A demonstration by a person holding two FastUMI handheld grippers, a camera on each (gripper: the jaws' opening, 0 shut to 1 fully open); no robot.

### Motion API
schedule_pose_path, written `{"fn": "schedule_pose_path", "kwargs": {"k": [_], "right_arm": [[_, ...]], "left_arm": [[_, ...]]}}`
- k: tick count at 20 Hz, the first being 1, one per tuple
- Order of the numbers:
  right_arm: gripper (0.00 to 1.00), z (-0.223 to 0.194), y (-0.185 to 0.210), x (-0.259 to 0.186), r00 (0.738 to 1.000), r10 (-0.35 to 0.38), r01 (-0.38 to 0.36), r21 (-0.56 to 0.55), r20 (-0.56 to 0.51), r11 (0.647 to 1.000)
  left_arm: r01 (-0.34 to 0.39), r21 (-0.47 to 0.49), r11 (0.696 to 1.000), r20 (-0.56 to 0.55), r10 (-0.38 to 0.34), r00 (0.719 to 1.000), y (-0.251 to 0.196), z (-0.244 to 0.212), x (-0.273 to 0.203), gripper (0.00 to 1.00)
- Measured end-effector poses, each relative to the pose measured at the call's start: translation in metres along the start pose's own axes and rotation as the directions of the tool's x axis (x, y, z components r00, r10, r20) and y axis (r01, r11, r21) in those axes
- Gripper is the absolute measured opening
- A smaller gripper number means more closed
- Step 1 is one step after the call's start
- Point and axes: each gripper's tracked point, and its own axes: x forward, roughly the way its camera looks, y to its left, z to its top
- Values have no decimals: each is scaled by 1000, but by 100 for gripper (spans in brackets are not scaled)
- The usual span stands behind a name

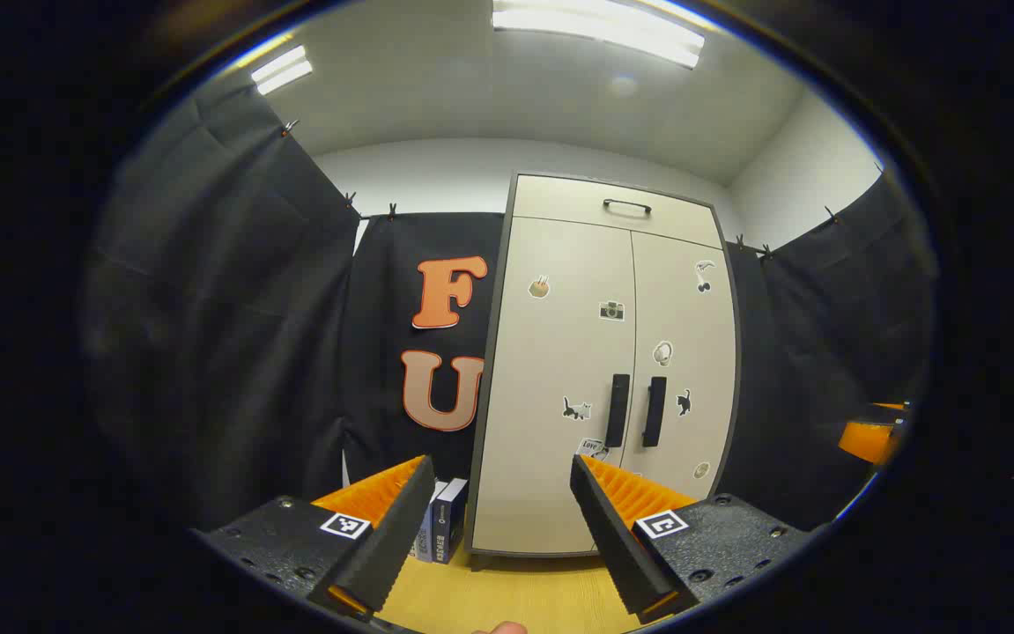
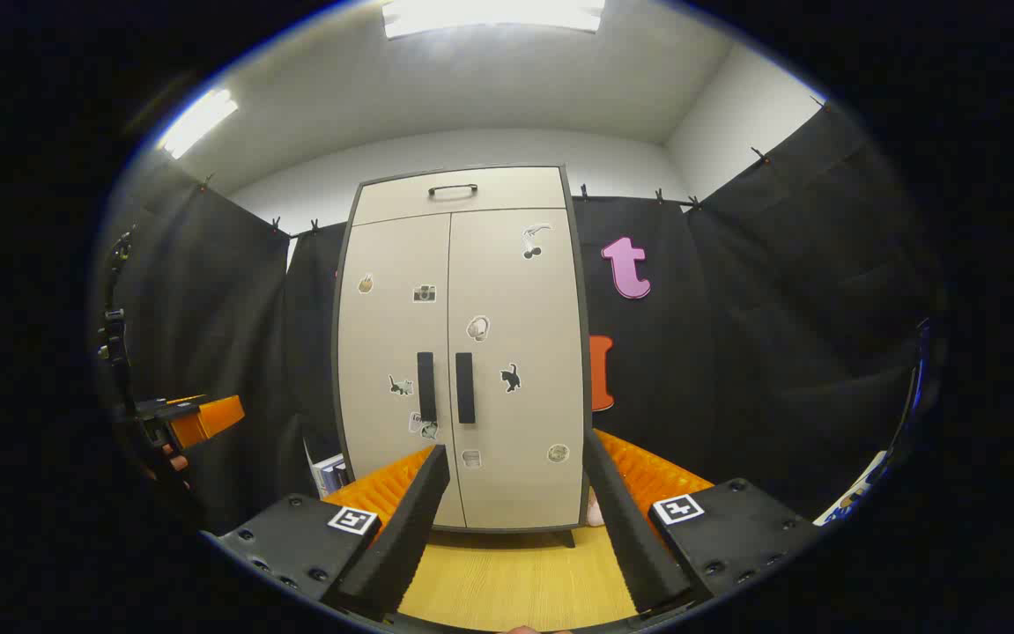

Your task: Open the right door of the double-door shoe cabinet with the right hand, and open the left door with the left hand.

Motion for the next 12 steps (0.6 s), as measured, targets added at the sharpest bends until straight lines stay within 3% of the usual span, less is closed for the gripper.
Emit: {"fn": "schedule_pose_path", "kwargs": {"k": [3,4,12], "right_arm": [[91,1,0,-2,1000,-1,1,-3,5,1000],[98,2,0,-2,1000,-3,3,-2,7,1000],[98,4,1,-5,1000,-7,7,-2,22,1000]], "left_arm": [[-5,6,1000,-3,5,1000,1,-1,-1,94],[-5,5,1000,-1,5,1000,1,0,-1,94],[-11,7,1000,12,11,1000,4,2,-3,94]]}}
